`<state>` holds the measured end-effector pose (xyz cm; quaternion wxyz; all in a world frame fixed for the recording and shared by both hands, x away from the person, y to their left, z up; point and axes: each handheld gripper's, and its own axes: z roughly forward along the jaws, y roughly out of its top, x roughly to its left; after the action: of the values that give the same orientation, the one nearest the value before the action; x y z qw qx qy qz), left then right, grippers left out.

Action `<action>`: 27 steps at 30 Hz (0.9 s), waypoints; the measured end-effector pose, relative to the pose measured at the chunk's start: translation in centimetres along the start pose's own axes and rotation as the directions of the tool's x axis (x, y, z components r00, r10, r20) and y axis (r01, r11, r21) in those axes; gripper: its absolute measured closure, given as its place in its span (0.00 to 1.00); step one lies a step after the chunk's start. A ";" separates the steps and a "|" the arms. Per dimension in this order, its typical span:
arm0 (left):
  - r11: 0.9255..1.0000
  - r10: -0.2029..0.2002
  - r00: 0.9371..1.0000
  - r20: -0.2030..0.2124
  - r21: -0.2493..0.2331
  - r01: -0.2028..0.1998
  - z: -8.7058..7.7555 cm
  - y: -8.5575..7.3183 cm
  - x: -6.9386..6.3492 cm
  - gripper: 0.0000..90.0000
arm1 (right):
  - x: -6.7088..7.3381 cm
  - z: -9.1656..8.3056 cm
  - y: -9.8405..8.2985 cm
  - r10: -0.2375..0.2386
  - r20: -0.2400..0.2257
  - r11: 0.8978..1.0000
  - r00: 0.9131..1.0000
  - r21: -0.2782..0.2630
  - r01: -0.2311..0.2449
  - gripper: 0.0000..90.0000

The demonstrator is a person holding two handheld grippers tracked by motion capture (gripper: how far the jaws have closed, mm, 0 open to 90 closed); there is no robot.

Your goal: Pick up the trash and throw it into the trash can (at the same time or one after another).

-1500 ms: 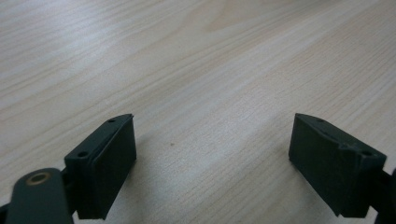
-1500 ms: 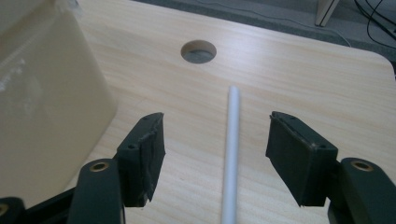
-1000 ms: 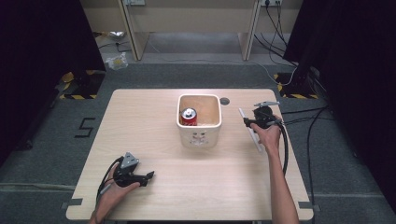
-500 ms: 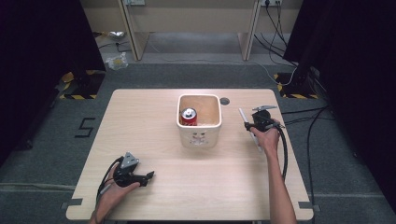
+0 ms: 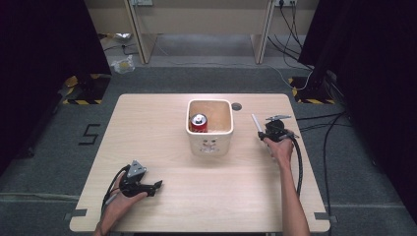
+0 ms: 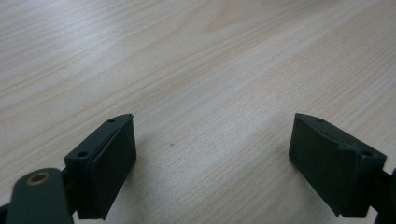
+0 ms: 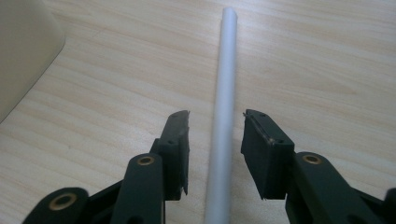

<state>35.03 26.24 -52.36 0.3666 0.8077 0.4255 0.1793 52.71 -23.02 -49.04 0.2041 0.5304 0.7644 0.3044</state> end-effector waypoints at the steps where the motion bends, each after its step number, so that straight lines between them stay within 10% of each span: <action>1: 1.000 -0.001 1.000 0.001 -0.001 0.001 0.0 0.0 0.0 0.16 | -0.1 0.1 -0.1 0.004 -0.003 1.000 1.000 -0.004 -0.004 0.70; 27: 1.000 0.000 1.000 0.000 0.000 0.000 0.0 0.0 0.0 0.16 | -0.4 0.8 -1.2 0.032 -0.008 0.999 0.999 -0.032 -0.032 0.88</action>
<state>35.03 26.24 -52.36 0.3667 0.8077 0.4254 0.1794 52.56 -23.50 -50.48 0.2047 0.5381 0.7516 0.3219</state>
